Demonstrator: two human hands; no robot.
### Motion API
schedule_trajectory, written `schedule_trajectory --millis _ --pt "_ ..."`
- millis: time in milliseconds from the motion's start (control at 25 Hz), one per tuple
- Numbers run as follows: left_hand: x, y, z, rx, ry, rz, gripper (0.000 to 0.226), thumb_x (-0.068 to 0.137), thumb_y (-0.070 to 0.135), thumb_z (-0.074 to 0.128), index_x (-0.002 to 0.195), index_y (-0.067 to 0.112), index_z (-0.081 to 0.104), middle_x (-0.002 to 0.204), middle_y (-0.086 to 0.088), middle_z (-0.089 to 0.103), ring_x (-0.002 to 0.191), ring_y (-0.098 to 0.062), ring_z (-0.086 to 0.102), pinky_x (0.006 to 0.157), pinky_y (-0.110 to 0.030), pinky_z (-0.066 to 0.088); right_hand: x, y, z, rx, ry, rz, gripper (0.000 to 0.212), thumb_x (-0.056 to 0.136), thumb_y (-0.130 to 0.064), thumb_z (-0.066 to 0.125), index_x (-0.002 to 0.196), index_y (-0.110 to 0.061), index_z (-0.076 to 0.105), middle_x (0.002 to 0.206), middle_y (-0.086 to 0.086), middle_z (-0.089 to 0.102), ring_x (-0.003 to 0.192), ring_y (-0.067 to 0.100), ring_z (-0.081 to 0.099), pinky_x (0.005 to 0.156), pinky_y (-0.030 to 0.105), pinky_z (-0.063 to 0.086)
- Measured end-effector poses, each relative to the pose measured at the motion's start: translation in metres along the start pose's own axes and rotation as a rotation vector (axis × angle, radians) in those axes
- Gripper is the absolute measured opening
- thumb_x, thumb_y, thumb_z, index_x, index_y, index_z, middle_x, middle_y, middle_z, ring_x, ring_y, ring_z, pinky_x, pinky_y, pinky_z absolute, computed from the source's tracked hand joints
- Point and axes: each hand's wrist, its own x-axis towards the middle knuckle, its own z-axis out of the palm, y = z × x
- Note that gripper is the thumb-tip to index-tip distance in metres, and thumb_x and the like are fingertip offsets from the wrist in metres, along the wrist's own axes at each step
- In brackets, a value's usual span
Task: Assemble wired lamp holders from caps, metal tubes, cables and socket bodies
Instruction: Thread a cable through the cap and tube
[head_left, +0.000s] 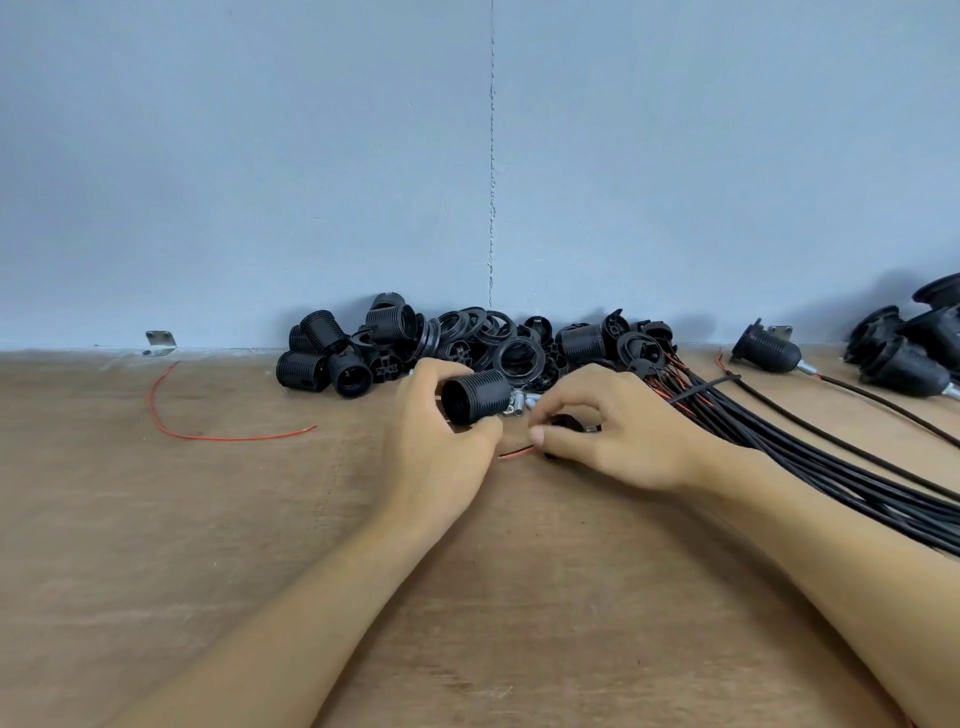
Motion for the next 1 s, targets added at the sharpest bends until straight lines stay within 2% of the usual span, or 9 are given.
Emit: schedule_trajectory --millis 40,200,320,400,480,560,680,840,1000 --pt "0.001 -0.001 -0.001 -0.008 -0.006 -0.010 0.042 0.077 0.010 0.078 0.107 0.033 0.058 0.110 0.010 0.064 0.099 -0.005 0.061 0.088 -0.028 0.050 0.000 0.001 0.000 -0.067 -0.031 -0.031 0.010 0.088 -0.035 0.073 0.093 -0.027 0.075 0.091 -0.011 0.072 0.093 0.007 0.060 0.082 0.018 0.043" --pt "-0.002 0.001 0.000 -0.020 -0.011 -0.006 0.050 0.080 0.009 0.077 0.118 0.033 0.057 0.110 0.016 0.063 0.091 0.007 0.059 0.075 -0.008 0.043 0.001 0.003 0.001 -0.043 -0.023 -0.033 0.003 0.086 -0.033 0.076 0.089 -0.031 0.077 0.090 -0.012 0.068 0.093 0.008 0.056 0.081 0.020 0.042" --pt "-0.003 0.002 0.000 0.007 -0.042 0.028 0.056 0.079 0.004 0.073 0.125 0.034 0.061 0.116 0.018 0.064 0.104 0.002 0.059 0.090 -0.015 0.046 0.003 0.005 0.003 -0.105 -0.043 -0.045 0.006 0.088 -0.034 0.072 0.093 -0.034 0.076 0.091 -0.014 0.065 0.094 0.007 0.056 0.080 0.021 0.037" --pt "-0.003 0.002 -0.001 0.002 -0.043 0.051 0.052 0.078 0.001 0.073 0.112 0.038 0.064 0.105 0.023 0.067 0.100 0.004 0.060 0.087 -0.016 0.047 0.004 0.004 0.005 -0.158 -0.042 -0.062 0.008 0.088 -0.038 0.071 0.094 -0.035 0.075 0.095 -0.015 0.063 0.098 0.007 0.054 0.089 0.025 0.036" --pt "-0.004 0.002 -0.001 -0.006 -0.044 0.050 0.049 0.078 0.002 0.074 0.100 0.043 0.057 0.098 0.025 0.066 0.095 0.013 0.058 0.078 -0.003 0.041 0.004 0.002 0.007 -0.199 -0.038 -0.084 0.007 0.087 -0.040 0.071 0.092 -0.037 0.075 0.096 -0.018 0.060 0.100 0.005 0.051 0.098 0.033 0.036" --pt "-0.003 0.000 0.001 -0.012 -0.042 0.032 0.049 0.078 0.006 0.077 0.098 0.042 0.052 0.100 0.021 0.066 0.097 0.014 0.057 0.077 0.001 0.038 0.003 -0.001 0.009 -0.273 -0.032 -0.127 0.007 0.089 -0.040 0.069 0.093 -0.039 0.074 0.096 -0.020 0.059 0.099 0.005 0.049 0.103 0.036 0.033" --pt "-0.004 -0.001 0.002 -0.029 -0.068 0.035 0.050 0.078 0.007 0.079 0.101 0.040 0.049 0.102 0.015 0.069 0.097 0.006 0.062 0.081 -0.007 0.043 0.003 -0.002 0.012 -0.389 -0.019 -0.208 0.009 0.092 -0.037 0.066 0.097 -0.038 0.073 0.094 -0.017 0.062 0.098 0.006 0.050 0.100 0.032 0.032" --pt "-0.004 -0.001 0.001 -0.002 -0.114 0.098 0.052 0.078 -0.002 0.076 0.099 0.036 0.047 0.103 0.010 0.067 0.100 -0.007 0.064 0.089 -0.021 0.046 0.003 0.000 0.013 -0.107 0.100 -0.059 0.007 0.090 -0.021 0.070 0.093 -0.027 0.072 0.090 -0.013 0.067 0.088 0.002 0.059 0.086 0.025 0.045" --pt "-0.003 -0.004 0.001 0.053 -0.188 0.086 0.051 0.079 0.000 0.077 0.100 0.034 0.045 0.105 0.008 0.064 0.101 -0.010 0.060 0.087 -0.023 0.046 0.001 0.001 0.008 0.271 0.227 0.177 0.011 0.092 -0.015 0.066 0.086 -0.024 0.070 0.077 -0.010 0.071 0.074 -0.001 0.063 0.072 0.015 0.048"
